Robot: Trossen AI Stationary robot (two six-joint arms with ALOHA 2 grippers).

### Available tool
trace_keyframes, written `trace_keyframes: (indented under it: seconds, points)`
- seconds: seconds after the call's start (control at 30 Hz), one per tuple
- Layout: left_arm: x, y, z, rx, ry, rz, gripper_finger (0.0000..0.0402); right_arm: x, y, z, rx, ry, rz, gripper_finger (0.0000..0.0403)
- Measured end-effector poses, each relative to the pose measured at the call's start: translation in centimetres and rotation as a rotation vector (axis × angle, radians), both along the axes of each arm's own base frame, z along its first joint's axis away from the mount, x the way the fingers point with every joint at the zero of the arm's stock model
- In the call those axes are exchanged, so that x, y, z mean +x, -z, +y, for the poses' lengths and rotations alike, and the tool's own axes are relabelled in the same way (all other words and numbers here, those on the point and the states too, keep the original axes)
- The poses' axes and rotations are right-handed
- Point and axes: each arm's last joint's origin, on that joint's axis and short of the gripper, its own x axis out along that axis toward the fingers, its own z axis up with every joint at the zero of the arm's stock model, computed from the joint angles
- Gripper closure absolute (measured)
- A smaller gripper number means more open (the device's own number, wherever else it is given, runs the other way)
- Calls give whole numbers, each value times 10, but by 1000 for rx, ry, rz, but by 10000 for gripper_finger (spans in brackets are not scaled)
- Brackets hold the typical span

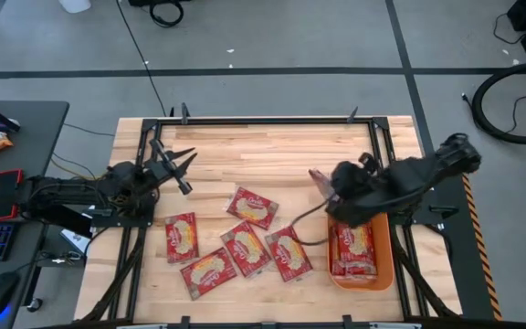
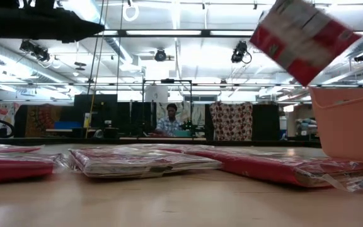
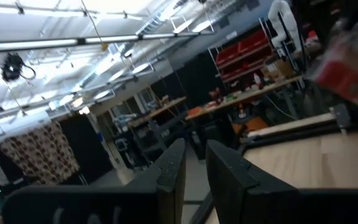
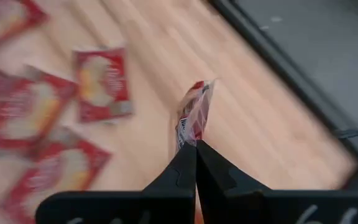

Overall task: Sort popcorn bags into baskets
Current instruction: Put the red popcorn bag into the orange bin

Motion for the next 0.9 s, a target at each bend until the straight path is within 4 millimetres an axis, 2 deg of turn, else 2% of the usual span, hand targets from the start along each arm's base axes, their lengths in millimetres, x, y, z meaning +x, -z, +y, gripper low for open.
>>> trace_keyframes:
  seconds: [0.17, 0.4, 0.6, 0.9]
  points:
    - [-1, -2, 0, 12, -3, -20, 334, -24, -12, 6, 278, 30, -48, 397]
    - [-2, -6, 0, 16, -3, -62, 334, -32, -10, 15, 580, 146, 59, 396]
    - [-2, -6, 0, 16, -3, -61, 334, -30, 7, 22, 744, 329, 218, 399]
    - [-2, -6, 0, 15, -3, -61, 334, -29, 47, 28, 794, 531, 392, 400]
